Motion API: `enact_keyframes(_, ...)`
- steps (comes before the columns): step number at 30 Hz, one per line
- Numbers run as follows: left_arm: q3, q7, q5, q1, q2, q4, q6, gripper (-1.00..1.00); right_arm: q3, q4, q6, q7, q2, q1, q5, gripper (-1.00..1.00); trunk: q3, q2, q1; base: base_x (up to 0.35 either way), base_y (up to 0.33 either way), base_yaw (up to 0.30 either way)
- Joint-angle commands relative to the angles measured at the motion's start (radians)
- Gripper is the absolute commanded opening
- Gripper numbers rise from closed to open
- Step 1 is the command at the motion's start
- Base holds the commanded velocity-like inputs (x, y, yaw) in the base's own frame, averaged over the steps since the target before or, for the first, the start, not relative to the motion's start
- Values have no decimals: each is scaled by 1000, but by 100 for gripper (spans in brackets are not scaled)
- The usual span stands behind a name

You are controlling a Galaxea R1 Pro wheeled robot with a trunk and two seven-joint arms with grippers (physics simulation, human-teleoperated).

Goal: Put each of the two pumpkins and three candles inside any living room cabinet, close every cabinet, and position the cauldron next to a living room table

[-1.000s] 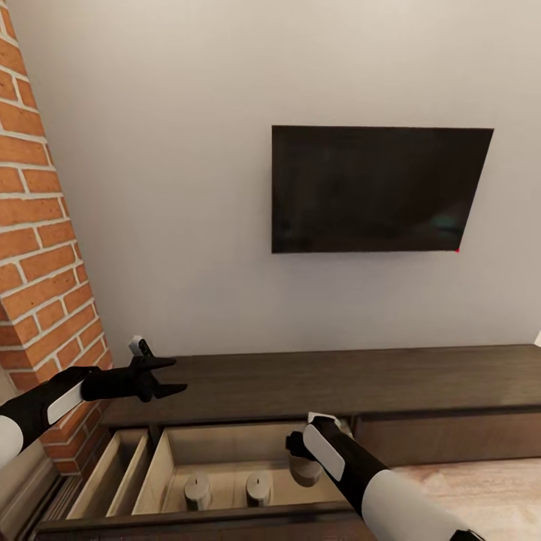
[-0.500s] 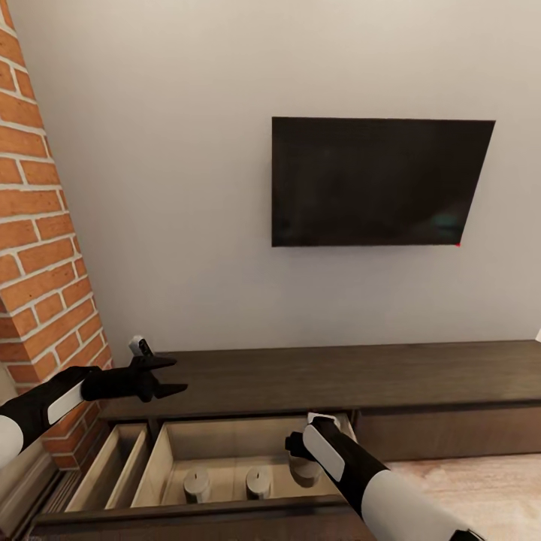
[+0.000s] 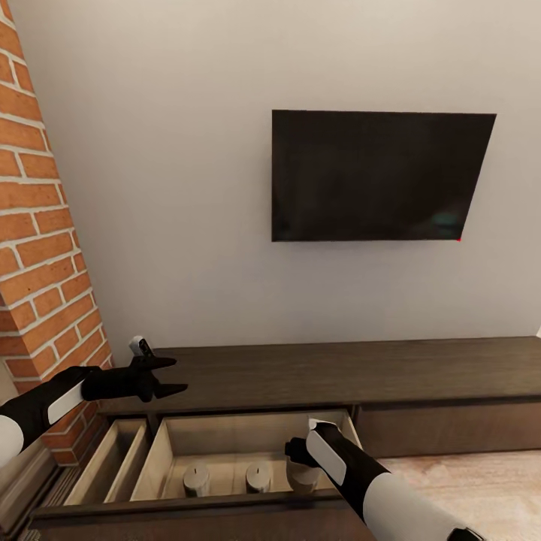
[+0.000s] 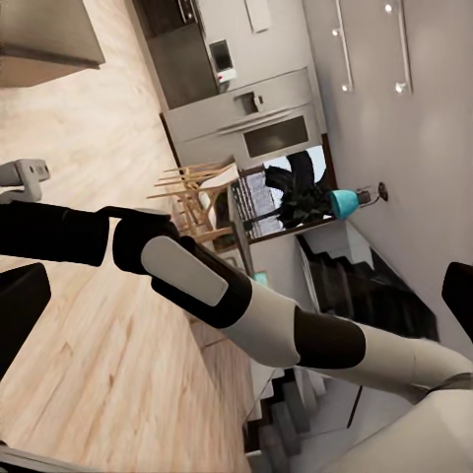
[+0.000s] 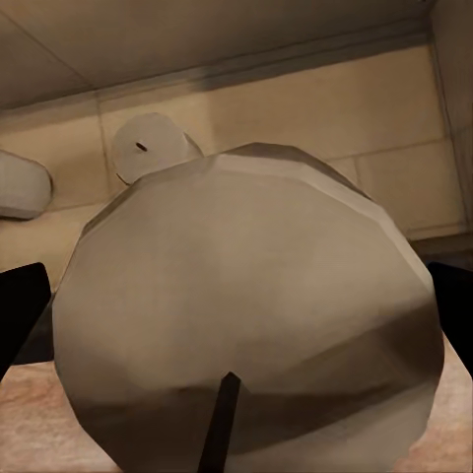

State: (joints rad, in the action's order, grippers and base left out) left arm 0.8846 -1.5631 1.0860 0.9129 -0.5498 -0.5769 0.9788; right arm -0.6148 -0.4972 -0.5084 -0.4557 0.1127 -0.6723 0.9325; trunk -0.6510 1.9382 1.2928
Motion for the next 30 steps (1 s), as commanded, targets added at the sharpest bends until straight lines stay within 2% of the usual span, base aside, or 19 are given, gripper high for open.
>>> enact_keyframes(1, 7, -8, 2, 2, -1, 0, 11, 100, -6, -1, 1, -9, -1, -1, 10, -100, -1, 1, 0, 0, 0, 0)
enact_keyframes(12, 7, -8, 1, 1, -2, 1, 11, 100, -6, 0, 4, -9, -1, -1, 11, -100, -1, 1, 0, 1, 0, 0)
enact_keyframes(23, 7, -8, 0, 1, -2, 0, 11, 100, -6, 0, 5, -9, -1, -1, 11, -100, -1, 1, 0, 82, -1, 0)
enact_keyframes(30, 7, -8, 0, 1, -1, 0, 11, 100, -6, 0, 8, -9, -1, -1, 11, -100, -1, 1, 0, 139, -160, 0)
